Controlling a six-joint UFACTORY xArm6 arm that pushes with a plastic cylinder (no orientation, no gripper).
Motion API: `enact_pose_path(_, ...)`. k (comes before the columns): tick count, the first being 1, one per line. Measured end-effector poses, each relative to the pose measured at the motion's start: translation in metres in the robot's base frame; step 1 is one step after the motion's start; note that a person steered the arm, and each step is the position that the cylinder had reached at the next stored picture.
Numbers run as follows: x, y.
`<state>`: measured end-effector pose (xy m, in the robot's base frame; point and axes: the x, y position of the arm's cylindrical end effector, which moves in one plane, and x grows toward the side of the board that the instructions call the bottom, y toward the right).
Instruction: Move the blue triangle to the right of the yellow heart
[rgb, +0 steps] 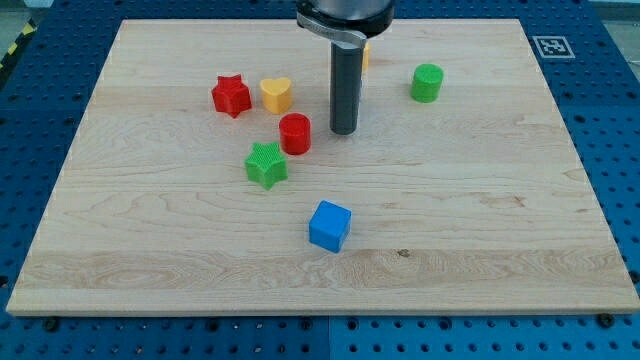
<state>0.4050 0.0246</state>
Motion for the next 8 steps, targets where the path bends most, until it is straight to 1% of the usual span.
enact_pose_path(1, -0.003, 0.009)
enact_pose_path(2, -0.026, 0.034)
enact_pose_path(3, -0.038, 0.039)
enact_pose_path(4, -0.038, 0.036)
enact_pose_path(6, -0.045, 0.011)
enact_pose_path(8, -0.029, 0.003)
